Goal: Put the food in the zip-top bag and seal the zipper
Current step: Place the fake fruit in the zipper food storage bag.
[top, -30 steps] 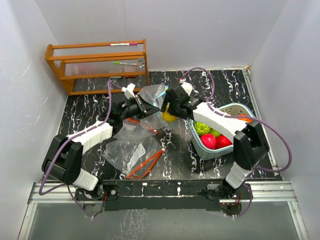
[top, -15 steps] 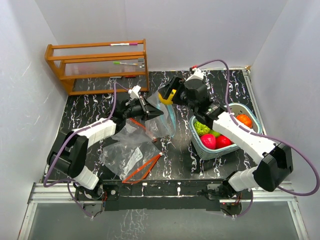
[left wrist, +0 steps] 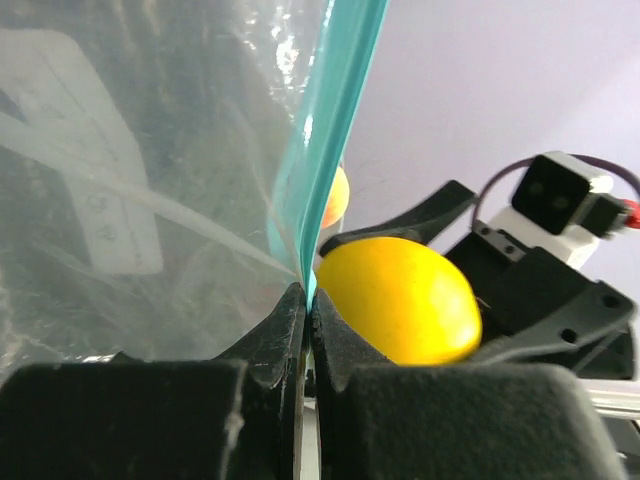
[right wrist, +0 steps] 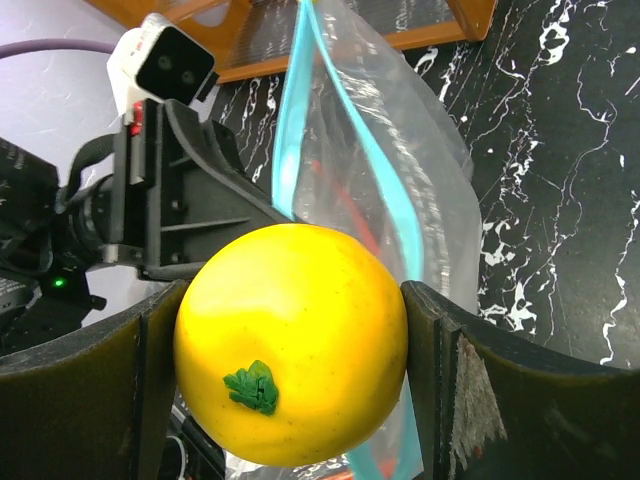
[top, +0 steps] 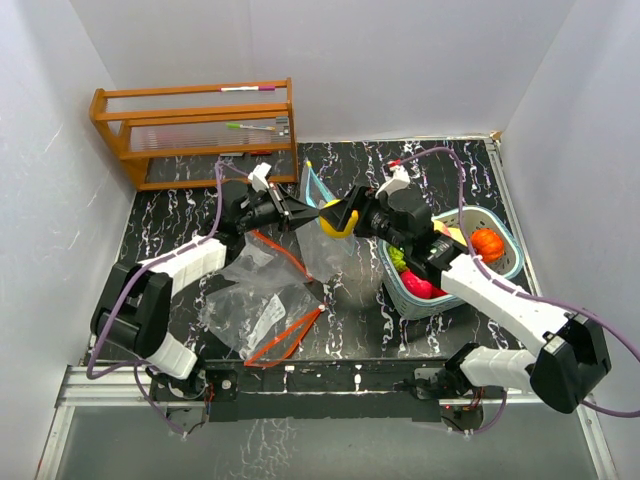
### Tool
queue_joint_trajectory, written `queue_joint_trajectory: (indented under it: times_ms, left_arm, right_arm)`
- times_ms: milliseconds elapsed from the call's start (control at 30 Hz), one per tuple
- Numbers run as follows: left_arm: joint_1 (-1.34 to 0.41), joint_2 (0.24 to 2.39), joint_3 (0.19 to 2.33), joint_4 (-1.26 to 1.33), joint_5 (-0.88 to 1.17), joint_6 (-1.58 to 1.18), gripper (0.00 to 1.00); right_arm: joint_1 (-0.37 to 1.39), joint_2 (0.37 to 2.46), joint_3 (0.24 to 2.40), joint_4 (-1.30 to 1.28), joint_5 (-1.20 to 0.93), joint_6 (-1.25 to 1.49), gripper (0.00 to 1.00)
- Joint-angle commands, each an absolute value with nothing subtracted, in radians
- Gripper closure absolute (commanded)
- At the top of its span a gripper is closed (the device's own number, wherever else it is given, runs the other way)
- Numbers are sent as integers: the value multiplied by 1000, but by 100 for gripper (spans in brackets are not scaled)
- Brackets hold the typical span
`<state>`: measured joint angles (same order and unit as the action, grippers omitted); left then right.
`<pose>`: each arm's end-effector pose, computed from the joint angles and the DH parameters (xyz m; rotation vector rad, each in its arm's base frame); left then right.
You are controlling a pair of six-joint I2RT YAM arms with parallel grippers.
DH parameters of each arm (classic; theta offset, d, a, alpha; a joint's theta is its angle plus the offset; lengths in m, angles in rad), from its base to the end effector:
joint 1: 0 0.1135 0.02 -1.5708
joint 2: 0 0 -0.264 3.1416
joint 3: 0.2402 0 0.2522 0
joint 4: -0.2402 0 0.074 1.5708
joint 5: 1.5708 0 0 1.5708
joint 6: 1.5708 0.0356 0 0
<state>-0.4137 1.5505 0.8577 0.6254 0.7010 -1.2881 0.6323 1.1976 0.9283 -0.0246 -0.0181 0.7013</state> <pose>0.3043 -0.1587 0.2603 -0.2143 1.9788 -1.7777 0.2261 0.1664 0.3202 0.0548 1.9725 0.9197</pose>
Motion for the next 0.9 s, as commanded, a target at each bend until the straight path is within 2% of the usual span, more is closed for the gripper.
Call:
queue_joint_trajectory:
  times_ms: [0,167,600,800,867]
  left_arm:
    - [-404,1474,828,788,754,-1424,100]
    - [-399,1457,773,864,773,-1497,100]
    - [-367,1344,602,921,792,-1546,100]
    - [-362,1320,578,896,795,-1520,100]
    - [-362,1328,561,918,795,-1529,100]
  right_arm:
    - [631,1229,910,99,-51,698,48]
    - [631,1304,930,93,-33,709,48]
    - [692,1535,1129,-225,197,647,51]
    - [728,1613,1222,-267,207,683,45]
    - [728,1607,1229,-262,211,716,39]
